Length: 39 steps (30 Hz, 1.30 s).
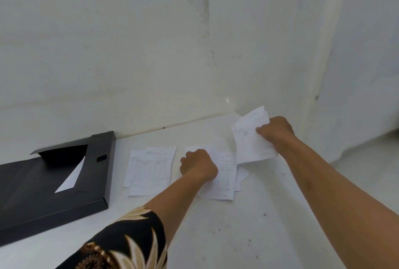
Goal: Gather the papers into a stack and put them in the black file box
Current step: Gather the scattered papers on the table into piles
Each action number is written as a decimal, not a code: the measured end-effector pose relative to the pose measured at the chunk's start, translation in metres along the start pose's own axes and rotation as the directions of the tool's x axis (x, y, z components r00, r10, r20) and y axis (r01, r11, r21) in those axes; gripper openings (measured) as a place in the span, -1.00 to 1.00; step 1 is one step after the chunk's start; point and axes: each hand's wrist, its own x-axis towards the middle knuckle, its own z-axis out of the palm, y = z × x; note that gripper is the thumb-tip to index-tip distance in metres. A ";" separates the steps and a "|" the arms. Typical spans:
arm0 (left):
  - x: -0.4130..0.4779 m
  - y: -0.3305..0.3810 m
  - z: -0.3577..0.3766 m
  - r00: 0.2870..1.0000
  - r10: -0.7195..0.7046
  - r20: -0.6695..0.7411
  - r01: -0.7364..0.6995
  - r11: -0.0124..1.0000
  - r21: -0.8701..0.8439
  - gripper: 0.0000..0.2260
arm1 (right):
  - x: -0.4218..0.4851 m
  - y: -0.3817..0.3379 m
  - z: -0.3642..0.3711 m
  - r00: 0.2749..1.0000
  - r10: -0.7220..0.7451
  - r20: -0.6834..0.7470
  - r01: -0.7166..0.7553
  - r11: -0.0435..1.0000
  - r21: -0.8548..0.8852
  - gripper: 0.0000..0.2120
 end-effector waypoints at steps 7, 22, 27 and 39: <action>0.000 0.014 0.002 0.996 -0.077 0.051 0.078 0.997 -0.007 -0.61 | -0.018 0.011 -0.015 0.990 0.022 0.139 -0.077 0.912 0.403 -0.80; -0.012 -0.028 -0.053 0.965 -0.043 -0.260 -0.033 0.959 -0.280 -0.68 | -0.051 0.017 -0.002 0.992 0.001 0.128 -0.071 0.836 0.544 -0.72; -0.021 -0.073 -0.072 0.937 -0.102 -0.333 -0.074 0.876 -0.477 -0.86 | -0.072 -0.005 0.032 0.974 0.003 0.226 -0.127 0.833 0.539 -0.73; 0.001 -0.137 -0.099 0.884 -0.218 -0.413 -0.123 0.745 -0.656 -0.75 | -0.093 -0.037 0.100 0.993 0.026 0.114 -0.015 0.995 -0.096 -0.85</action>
